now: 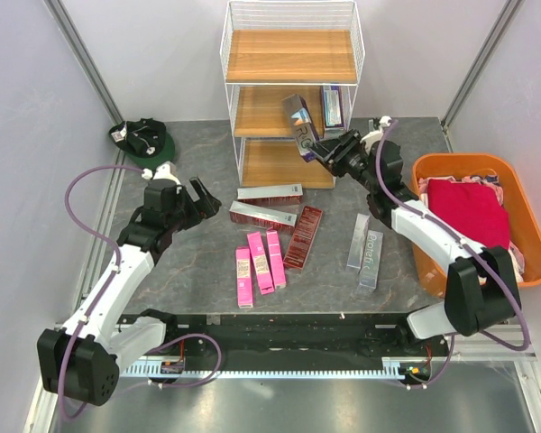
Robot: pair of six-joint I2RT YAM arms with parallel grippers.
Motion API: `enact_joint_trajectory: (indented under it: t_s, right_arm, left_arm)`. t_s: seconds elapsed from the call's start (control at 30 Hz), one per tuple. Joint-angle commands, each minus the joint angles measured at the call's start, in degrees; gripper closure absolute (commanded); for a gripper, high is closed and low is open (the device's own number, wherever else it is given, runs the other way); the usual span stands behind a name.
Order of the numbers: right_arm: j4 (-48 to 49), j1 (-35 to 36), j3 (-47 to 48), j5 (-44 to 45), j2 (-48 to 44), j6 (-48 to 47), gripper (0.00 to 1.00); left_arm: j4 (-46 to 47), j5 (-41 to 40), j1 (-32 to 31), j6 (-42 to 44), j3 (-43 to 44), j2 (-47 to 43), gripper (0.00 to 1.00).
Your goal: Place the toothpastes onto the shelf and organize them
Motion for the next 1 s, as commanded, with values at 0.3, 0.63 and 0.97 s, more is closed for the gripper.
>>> enact_joint_trajectory:
  t_s: [0.3,0.63,0.97]
  right_arm:
    - [13.9,0.0,3.8,10.2,5.3,11.4,0.89]
    - [17.6,0.3,6.0,13.6,12.5,16.5,0.88]
    - [20.8,2.8,2.8,22.9,13.1,20.1,0.86]
  left_arm:
    - [1.8,3.2,0.1,1.4,-0.3,1.5,0.06]
    - [2.2,4.8,0.2,1.1,-0.5,1.5,0.07]
    - [2.5,6.2,0.1,0.7,-0.8,1.0,0.08]
